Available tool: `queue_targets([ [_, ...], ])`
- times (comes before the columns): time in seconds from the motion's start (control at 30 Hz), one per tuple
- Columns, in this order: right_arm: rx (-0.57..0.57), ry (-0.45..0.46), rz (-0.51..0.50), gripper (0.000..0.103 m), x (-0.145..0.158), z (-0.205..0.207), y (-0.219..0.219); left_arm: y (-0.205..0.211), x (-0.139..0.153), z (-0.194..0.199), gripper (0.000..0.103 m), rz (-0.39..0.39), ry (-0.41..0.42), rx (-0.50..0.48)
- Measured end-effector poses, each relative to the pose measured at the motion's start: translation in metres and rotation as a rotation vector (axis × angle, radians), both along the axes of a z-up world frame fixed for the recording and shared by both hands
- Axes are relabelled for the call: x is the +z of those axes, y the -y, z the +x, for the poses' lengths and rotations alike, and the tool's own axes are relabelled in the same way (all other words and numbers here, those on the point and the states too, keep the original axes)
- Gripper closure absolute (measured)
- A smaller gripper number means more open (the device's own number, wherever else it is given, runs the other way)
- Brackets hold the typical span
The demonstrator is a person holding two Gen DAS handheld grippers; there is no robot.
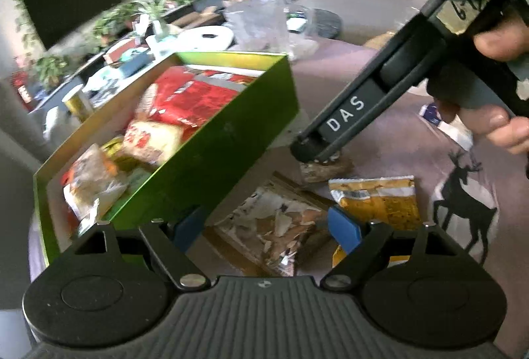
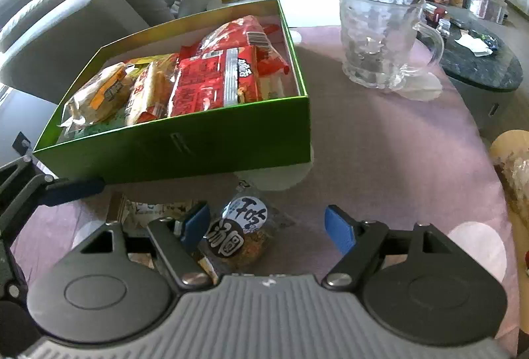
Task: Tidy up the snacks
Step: 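Move the left gripper to the brown printed bag while the right moves to the round packet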
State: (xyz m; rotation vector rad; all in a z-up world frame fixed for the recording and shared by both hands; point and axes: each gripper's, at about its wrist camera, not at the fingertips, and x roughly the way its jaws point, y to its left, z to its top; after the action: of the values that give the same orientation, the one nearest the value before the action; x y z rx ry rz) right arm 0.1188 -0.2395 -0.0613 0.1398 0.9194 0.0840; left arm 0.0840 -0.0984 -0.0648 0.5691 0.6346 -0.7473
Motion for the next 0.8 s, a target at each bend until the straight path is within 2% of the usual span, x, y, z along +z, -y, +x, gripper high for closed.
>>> queue_targets([
  [0.1, -0.006, 0.006, -0.012, 0.025, 0.002, -0.002, 0.000, 0.006, -0.004, 0.009, 0.021, 0.021, -0.022, -0.023],
  [0.23, -0.012, 0.012, -0.012, 0.025, 0.006, -0.007, 0.002, 0.009, -0.007, 0.017, 0.024, -0.002, -0.083, -0.017],
  [0.27, -0.012, 0.011, -0.010, 0.025, 0.006, -0.008, 0.003, 0.007, -0.007, 0.018, 0.028, -0.015, -0.103, -0.003],
  [0.4, -0.008, -0.010, 0.017, 0.025, 0.007, -0.011, 0.006, -0.004, -0.004, 0.018, 0.035, -0.073, -0.148, 0.065],
  [0.57, 0.004, -0.043, 0.061, 0.024, 0.004, -0.010, 0.004, -0.024, 0.001, 0.012, 0.042, -0.122, -0.217, 0.202],
  [0.63, 0.007, -0.049, 0.059, 0.024, 0.002, -0.007, -0.001, -0.030, 0.001, 0.004, 0.040, -0.121, -0.222, 0.219],
  [0.7, 0.008, -0.053, 0.052, 0.024, -0.001, -0.001, -0.005, -0.035, -0.002, 0.001, 0.031, -0.118, -0.229, 0.221],
  [0.8, 0.013, -0.066, 0.052, 0.024, -0.005, 0.009, -0.010, -0.037, -0.005, -0.002, 0.029, -0.109, -0.222, 0.236],
])
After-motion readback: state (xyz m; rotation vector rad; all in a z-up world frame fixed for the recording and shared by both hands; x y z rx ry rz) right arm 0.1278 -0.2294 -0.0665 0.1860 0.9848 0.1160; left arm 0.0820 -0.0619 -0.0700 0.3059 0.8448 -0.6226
